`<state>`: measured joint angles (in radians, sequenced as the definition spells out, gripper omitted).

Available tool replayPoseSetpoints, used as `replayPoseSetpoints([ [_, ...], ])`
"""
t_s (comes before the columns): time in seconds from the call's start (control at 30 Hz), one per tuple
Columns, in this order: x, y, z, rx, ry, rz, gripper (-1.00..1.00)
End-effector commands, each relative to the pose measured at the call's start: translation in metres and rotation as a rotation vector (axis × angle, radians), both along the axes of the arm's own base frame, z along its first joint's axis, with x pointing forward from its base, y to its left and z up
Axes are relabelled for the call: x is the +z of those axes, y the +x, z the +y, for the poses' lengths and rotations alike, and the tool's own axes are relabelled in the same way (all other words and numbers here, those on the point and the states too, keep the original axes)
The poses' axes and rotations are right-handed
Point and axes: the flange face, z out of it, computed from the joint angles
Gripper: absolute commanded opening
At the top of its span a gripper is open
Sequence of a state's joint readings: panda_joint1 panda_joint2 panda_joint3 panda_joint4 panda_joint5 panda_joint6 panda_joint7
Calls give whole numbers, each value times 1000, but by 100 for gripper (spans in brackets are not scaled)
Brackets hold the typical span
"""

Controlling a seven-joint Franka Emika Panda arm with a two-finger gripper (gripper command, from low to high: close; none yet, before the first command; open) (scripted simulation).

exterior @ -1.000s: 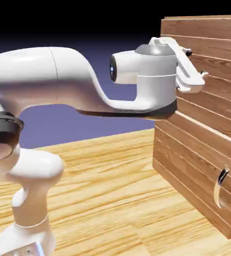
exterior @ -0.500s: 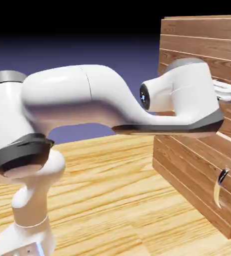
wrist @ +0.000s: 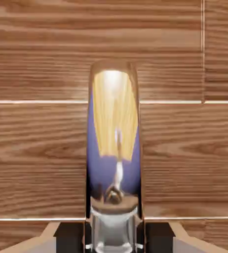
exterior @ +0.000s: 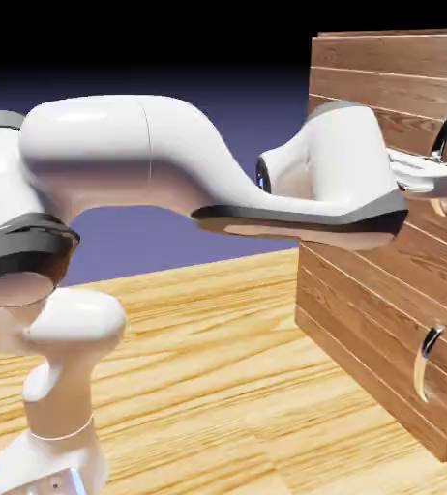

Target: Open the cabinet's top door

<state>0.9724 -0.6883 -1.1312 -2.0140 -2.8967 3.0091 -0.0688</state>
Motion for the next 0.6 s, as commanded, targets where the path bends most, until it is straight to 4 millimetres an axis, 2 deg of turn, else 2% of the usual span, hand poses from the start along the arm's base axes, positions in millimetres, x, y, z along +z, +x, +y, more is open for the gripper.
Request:
replayPoseSetpoints([
  [0.0,0,-5,2,-9,-1,0,-100],
  [0.37,0,-49,23,-104,-1,0,-100],
  [0.57,0,-80,41,-174,-1,0,-100],
])
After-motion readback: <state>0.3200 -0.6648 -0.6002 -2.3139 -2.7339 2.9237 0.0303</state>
